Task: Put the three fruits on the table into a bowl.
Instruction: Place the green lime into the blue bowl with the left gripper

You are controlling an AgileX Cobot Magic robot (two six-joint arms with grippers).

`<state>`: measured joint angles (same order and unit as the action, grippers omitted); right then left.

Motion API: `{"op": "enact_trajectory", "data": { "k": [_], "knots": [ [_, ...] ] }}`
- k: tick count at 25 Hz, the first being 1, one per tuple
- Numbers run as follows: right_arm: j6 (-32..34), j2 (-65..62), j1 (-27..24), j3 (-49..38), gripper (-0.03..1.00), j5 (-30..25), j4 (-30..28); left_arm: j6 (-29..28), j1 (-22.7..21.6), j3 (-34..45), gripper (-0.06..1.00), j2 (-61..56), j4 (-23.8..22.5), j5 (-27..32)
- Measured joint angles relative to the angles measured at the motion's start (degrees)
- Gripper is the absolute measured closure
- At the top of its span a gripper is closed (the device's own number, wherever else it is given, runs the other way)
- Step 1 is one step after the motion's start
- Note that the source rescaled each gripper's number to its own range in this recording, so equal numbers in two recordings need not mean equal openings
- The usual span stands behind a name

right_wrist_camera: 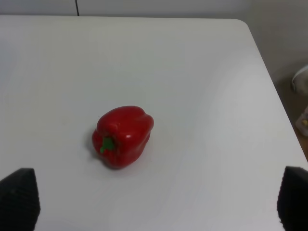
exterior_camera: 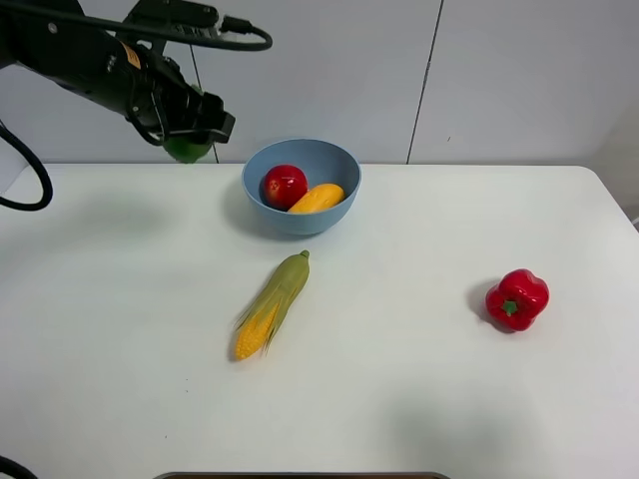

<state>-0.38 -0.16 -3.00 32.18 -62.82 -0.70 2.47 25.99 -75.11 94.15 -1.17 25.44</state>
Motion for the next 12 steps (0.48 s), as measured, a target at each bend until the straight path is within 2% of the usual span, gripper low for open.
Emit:
{"op": "enact_trajectory", "data": {
  "k": [5, 12],
  "knots": [
    [0.0, 0.0, 0.0, 0.0, -0.03, 0.0, 0.0, 2.46, 1.66, -2.58, 0.92, 0.97, 0.06, -5.14],
    [0.0, 0.0, 0.0, 0.0, -0.03, 0.0, 0.0, 4.8, 1.88, -9.26, 0.92, 8.63, 0.0, -5.63]
  ]
}}
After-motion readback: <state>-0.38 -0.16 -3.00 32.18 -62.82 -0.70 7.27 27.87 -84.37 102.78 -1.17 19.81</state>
